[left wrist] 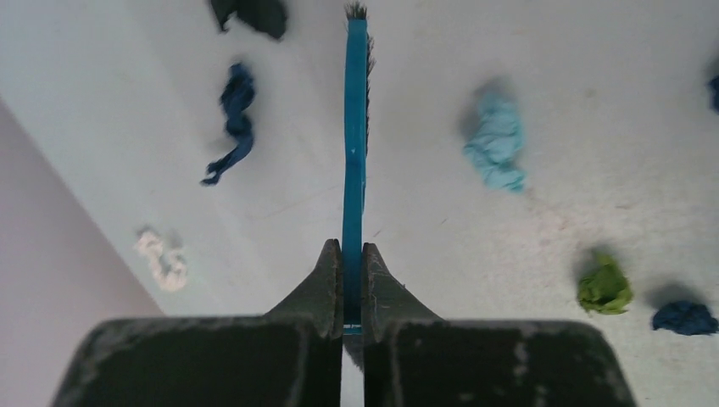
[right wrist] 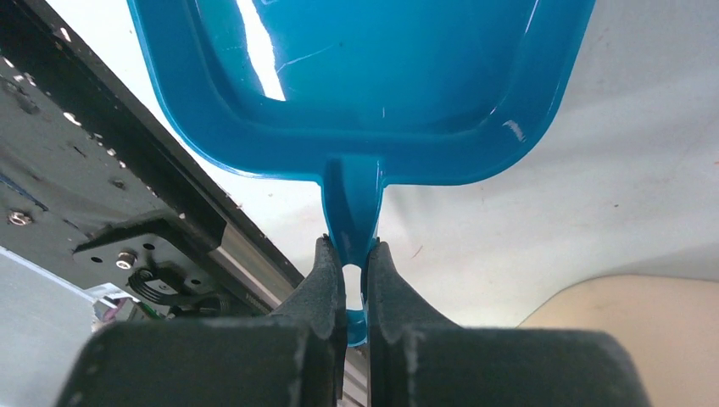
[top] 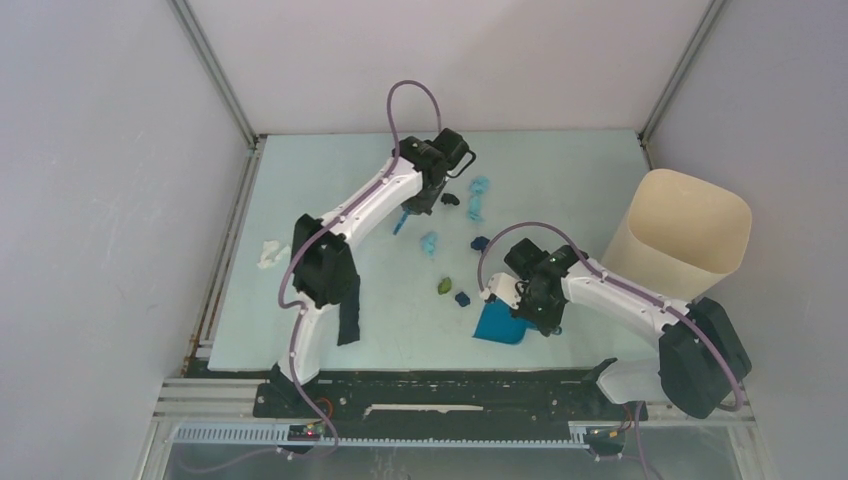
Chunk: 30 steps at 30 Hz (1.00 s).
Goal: Sweep away the paper scraps from the table
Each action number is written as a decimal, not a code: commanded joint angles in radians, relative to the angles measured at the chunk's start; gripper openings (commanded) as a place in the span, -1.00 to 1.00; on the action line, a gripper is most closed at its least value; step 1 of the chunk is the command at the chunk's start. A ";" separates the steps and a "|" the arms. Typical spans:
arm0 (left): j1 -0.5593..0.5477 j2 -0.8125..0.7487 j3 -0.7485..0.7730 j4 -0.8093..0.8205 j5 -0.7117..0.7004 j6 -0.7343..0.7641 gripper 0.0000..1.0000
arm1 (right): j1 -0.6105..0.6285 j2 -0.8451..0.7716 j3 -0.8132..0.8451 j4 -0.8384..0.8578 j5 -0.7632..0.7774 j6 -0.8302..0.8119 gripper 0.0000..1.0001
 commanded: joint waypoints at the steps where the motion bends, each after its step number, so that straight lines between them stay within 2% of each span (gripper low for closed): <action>1: 0.020 0.108 0.147 -0.013 0.148 0.057 -1.00 | 0.012 -0.001 -0.013 0.037 -0.047 0.019 -1.00; 5: 0.053 0.162 0.185 -0.017 0.287 0.067 -1.00 | 0.014 0.011 -0.003 0.047 -0.043 0.024 -1.00; 8: 0.061 0.141 0.130 -0.004 0.450 0.076 -1.00 | 0.014 0.029 0.012 0.053 -0.058 0.033 -1.00; 11: 0.051 0.097 0.054 0.002 0.532 0.077 -1.00 | 0.017 0.046 0.027 0.062 -0.057 0.044 -1.00; 15: 0.024 0.022 -0.046 0.007 0.561 0.057 -1.00 | 0.016 0.060 0.047 0.064 -0.089 0.049 -1.00; 24: -0.046 -0.102 -0.134 -0.017 0.594 -0.037 -1.00 | 0.019 0.153 0.123 0.062 -0.107 0.072 -1.00; 30: -0.075 -0.198 -0.283 0.055 0.660 -0.160 -1.00 | 0.009 0.213 0.160 0.066 -0.103 0.097 -1.00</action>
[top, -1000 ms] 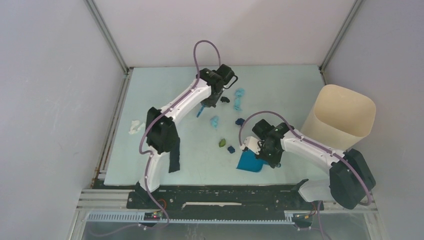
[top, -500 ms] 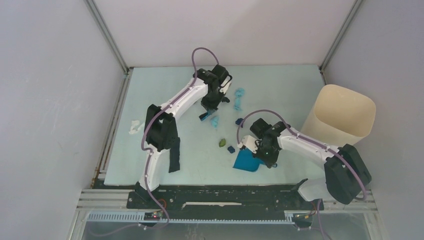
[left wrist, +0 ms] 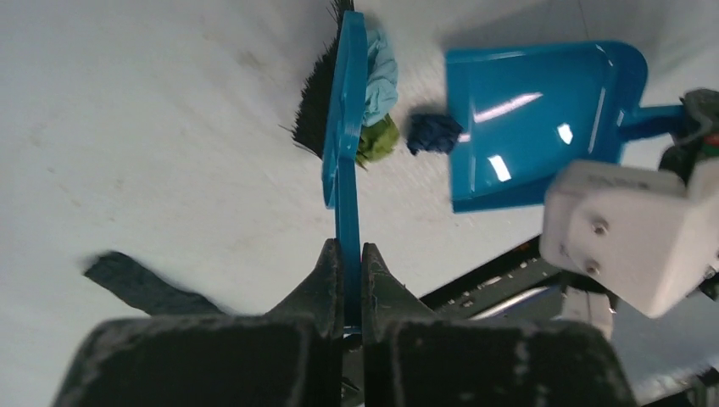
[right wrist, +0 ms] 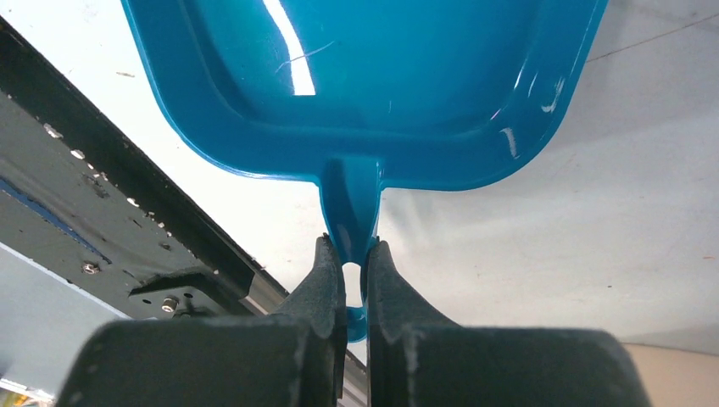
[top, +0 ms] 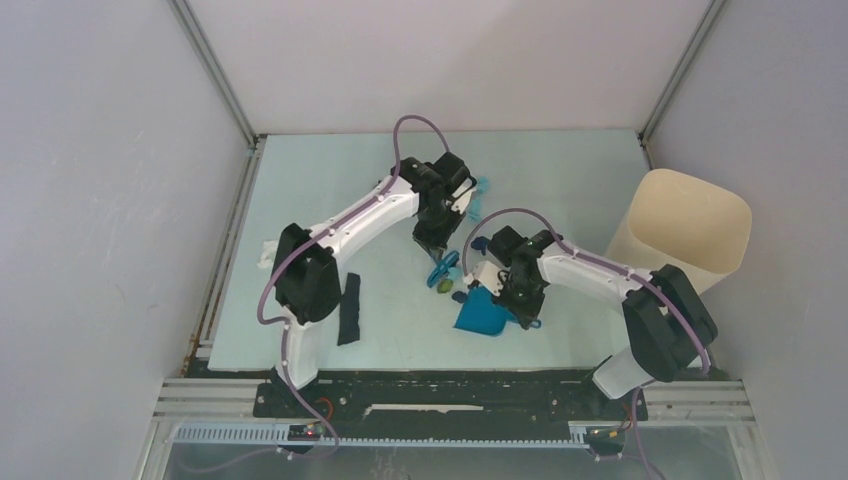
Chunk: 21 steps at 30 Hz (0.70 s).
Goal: Sweep away the paper scraps from the table
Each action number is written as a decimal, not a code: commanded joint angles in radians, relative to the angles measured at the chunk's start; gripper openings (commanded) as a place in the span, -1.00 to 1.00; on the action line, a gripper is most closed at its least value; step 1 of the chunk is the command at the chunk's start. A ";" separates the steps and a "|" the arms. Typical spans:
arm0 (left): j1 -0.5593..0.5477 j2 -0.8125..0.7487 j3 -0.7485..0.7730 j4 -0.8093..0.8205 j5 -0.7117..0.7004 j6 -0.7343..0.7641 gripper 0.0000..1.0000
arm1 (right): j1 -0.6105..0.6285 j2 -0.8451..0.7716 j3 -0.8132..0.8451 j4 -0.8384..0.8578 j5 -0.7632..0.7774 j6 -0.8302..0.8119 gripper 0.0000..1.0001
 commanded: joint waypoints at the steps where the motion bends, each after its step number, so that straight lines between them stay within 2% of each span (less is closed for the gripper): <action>1: -0.019 -0.112 -0.116 0.056 0.118 -0.130 -1.00 | -0.002 0.022 0.046 0.006 -0.008 0.035 -1.00; 7: -0.047 -0.212 -0.210 0.215 0.233 -0.262 -1.00 | -0.018 0.027 0.059 0.004 -0.043 0.039 -1.00; 14: -0.050 -0.239 -0.215 0.299 0.298 -0.338 -1.00 | -0.057 -0.019 0.059 -0.019 -0.101 0.032 -1.00; 17: -0.049 -0.234 -0.175 0.261 0.228 -0.315 -1.00 | -0.074 -0.040 0.060 -0.032 -0.099 0.023 -1.00; 21: -0.045 -0.212 -0.042 0.147 0.087 -0.258 -1.00 | -0.124 -0.070 0.058 -0.044 -0.110 0.001 -1.00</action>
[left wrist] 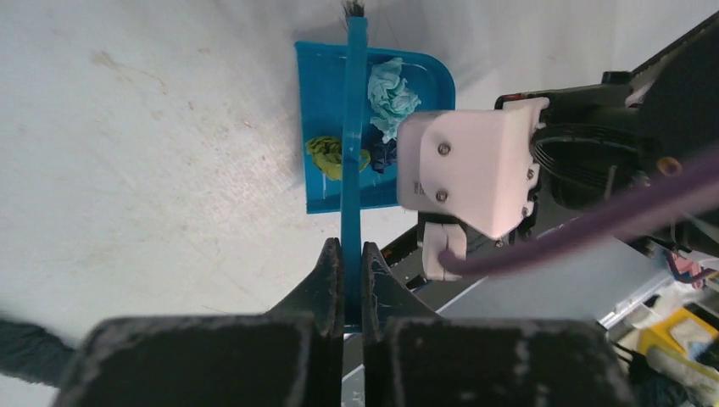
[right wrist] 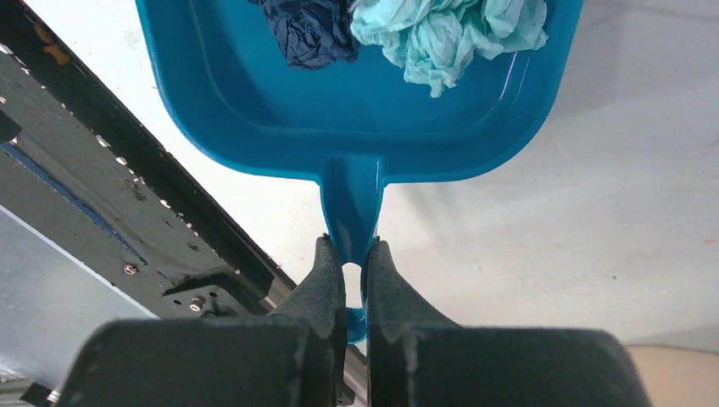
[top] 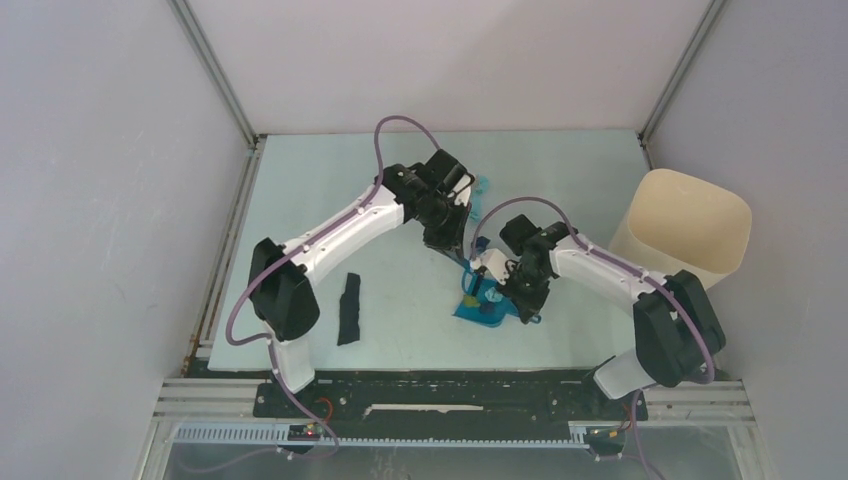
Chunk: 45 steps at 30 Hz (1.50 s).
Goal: Sweep away the paper scraps from the table
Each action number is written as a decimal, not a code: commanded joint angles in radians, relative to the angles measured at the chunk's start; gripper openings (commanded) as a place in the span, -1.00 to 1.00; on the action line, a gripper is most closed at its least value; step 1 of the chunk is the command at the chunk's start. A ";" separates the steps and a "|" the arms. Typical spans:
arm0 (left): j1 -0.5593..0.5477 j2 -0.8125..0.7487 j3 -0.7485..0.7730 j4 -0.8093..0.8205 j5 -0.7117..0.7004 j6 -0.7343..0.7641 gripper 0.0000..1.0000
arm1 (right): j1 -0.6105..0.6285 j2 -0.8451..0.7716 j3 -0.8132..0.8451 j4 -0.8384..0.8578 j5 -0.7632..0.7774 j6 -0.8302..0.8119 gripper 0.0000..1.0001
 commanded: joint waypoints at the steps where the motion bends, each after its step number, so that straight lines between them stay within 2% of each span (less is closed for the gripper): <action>1: 0.005 -0.022 0.182 -0.098 -0.120 0.042 -1.00 | -0.054 -0.057 0.023 -0.034 -0.024 -0.023 -1.00; 9: 0.058 -0.015 0.337 -0.098 -0.164 0.117 -1.00 | -0.150 -0.078 0.017 -0.075 -0.003 -0.063 -1.00; 11: 0.067 0.051 0.396 -0.125 -0.225 0.183 -1.00 | -0.166 -0.071 0.017 -0.087 0.031 -0.068 -1.00; 14: 0.069 0.240 0.629 -0.290 -0.378 0.263 -1.00 | -0.185 -0.073 0.014 -0.102 0.073 -0.069 -1.00; 19: 0.073 0.360 0.670 -0.256 -0.493 0.284 -1.00 | -0.182 -0.089 0.007 -0.128 0.140 -0.028 -1.00; 22: 0.073 0.429 0.696 -0.258 -0.497 0.302 -1.00 | -0.178 -0.096 0.007 -0.118 0.158 -0.013 -1.00; 28: 0.071 0.509 0.694 -0.226 -0.412 0.312 -1.00 | -0.180 -0.050 -0.024 -0.049 0.197 0.006 -1.00; 40: 0.029 0.551 0.660 -0.130 -0.192 0.274 -1.00 | -0.157 0.045 -0.011 0.022 0.216 0.052 -1.00; 45: 0.002 0.550 0.643 -0.124 -0.163 0.260 -1.00 | -0.157 0.059 0.005 0.035 0.216 0.053 -1.00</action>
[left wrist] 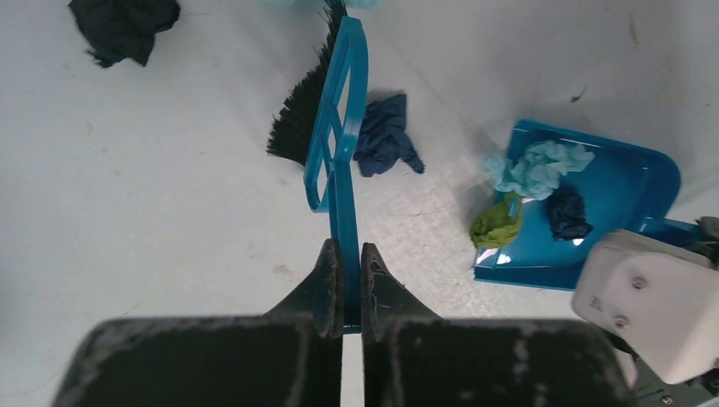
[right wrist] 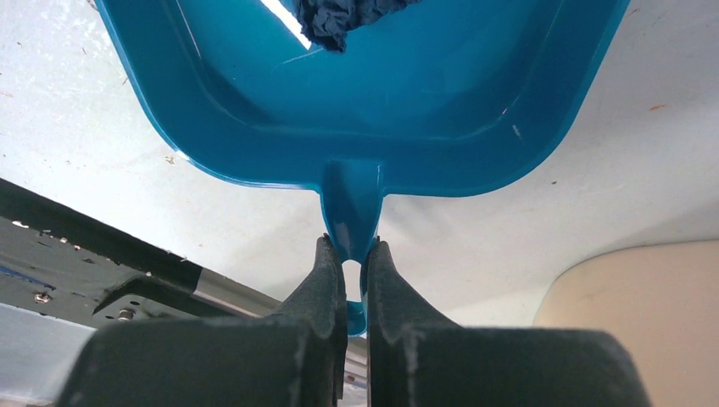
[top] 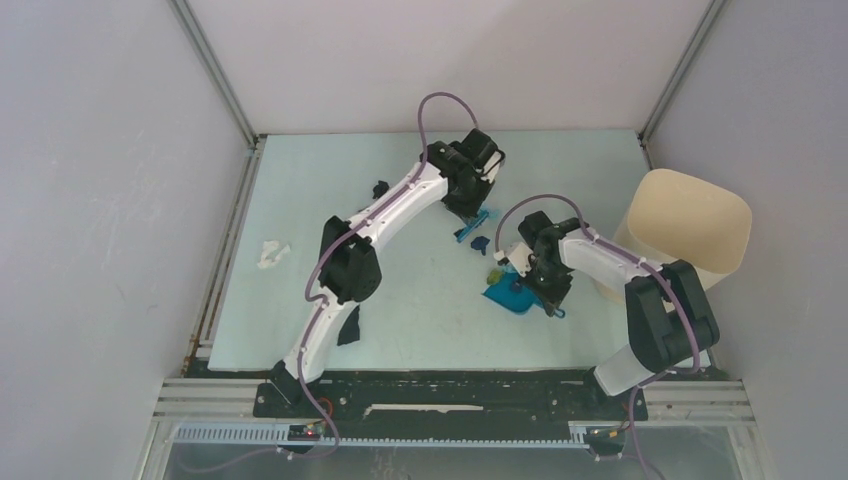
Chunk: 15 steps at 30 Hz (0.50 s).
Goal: Sweep away the paper scraps from the table
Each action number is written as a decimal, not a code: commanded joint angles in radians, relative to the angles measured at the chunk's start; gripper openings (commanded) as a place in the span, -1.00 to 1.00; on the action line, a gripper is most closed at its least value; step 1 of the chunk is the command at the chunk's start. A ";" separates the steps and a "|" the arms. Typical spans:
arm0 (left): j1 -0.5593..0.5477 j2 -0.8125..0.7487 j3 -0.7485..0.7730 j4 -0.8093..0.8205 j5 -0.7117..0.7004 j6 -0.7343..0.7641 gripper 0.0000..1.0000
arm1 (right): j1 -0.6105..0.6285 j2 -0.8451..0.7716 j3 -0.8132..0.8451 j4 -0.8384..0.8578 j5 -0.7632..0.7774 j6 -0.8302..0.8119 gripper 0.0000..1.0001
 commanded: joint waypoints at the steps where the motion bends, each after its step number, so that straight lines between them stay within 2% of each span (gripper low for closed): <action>1: -0.041 0.025 -0.026 0.024 0.105 -0.031 -1.00 | 0.004 0.016 0.037 0.027 0.015 0.020 -1.00; 15: -0.110 -0.099 -0.142 0.059 0.212 -0.109 -1.00 | -0.024 0.068 0.080 0.077 -0.025 0.004 -1.00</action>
